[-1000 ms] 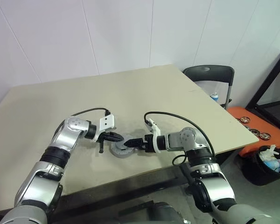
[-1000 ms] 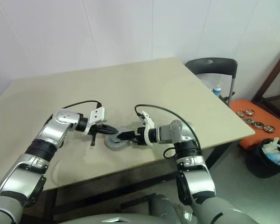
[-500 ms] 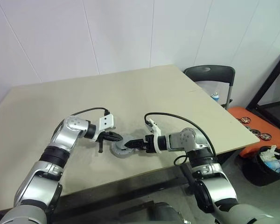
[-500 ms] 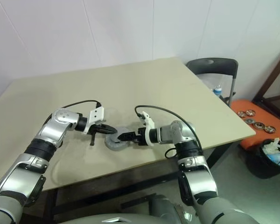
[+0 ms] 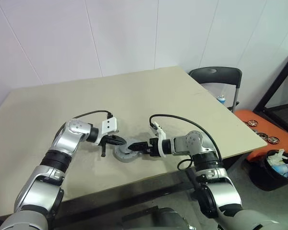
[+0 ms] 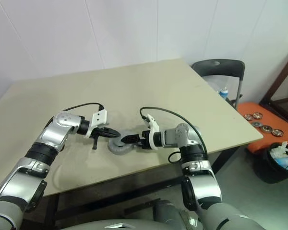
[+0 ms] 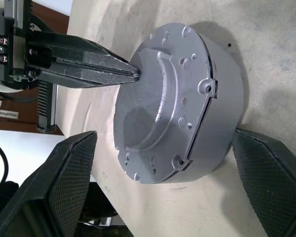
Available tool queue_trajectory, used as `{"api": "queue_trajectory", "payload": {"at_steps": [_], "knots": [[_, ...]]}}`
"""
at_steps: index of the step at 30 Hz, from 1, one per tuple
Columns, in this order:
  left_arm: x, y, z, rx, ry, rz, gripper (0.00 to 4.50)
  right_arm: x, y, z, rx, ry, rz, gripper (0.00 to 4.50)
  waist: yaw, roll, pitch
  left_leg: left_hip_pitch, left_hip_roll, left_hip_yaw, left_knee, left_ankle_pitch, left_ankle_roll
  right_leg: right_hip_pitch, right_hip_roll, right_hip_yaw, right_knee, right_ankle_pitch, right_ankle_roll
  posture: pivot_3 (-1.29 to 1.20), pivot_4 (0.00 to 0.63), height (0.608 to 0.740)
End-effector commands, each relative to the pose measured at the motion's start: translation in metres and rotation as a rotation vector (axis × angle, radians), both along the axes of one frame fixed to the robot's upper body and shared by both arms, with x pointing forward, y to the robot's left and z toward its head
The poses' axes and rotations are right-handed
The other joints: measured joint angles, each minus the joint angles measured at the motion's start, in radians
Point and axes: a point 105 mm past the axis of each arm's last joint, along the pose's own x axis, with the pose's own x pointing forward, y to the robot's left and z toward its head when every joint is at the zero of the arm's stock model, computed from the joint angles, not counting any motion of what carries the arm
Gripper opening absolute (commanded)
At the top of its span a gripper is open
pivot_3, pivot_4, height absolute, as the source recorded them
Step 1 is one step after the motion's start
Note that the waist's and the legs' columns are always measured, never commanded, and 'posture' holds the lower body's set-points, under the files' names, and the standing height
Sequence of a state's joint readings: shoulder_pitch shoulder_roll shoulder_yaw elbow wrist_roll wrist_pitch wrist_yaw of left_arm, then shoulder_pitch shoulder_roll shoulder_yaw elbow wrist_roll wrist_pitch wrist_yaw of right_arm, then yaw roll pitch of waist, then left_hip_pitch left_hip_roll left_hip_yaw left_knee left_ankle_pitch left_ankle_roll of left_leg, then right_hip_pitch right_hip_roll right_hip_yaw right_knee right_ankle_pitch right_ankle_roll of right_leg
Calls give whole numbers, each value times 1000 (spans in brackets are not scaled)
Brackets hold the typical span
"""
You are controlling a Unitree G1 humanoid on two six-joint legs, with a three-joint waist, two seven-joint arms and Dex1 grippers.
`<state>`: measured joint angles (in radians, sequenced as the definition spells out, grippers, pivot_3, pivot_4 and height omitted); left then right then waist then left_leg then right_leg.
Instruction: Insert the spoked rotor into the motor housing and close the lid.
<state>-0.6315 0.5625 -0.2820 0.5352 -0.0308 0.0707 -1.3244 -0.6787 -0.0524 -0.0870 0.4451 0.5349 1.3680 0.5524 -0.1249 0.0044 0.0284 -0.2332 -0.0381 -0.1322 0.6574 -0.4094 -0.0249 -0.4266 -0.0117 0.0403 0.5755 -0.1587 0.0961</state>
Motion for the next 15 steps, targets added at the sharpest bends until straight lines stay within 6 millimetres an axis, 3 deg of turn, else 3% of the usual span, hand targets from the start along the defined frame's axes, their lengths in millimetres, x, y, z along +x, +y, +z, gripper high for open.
{"api": "queue_trajectory", "payload": {"at_steps": [1,6,9,15], "knots": [[-19,11,-41,124,136,2,0,2,15,-1,3,14,-9,4474,-2,0,0,0,0,0,0,0,0,0,0,0,0,0,0,0,0,740],[-19,10,-41,123,139,1,0,4,23,1,-10,-10,2,4474,-3,0,0,3,0,-2,-3,0,0,-1,1,-1,-1,0,0,0,0,740],[-20,10,-41,121,138,1,0,0,16,-10,-153,-126,88,4474,-3,2,0,4,1,-5,-7,0,0,-1,1,-8,-8,0,0,0,0,740],[-20,10,-41,117,140,-2,0,1,-2,-6,-153,-106,93,4474,5,3,0,4,2,-9,-8,0,0,-1,0,-20,-13,0,0,0,0,740]]}}
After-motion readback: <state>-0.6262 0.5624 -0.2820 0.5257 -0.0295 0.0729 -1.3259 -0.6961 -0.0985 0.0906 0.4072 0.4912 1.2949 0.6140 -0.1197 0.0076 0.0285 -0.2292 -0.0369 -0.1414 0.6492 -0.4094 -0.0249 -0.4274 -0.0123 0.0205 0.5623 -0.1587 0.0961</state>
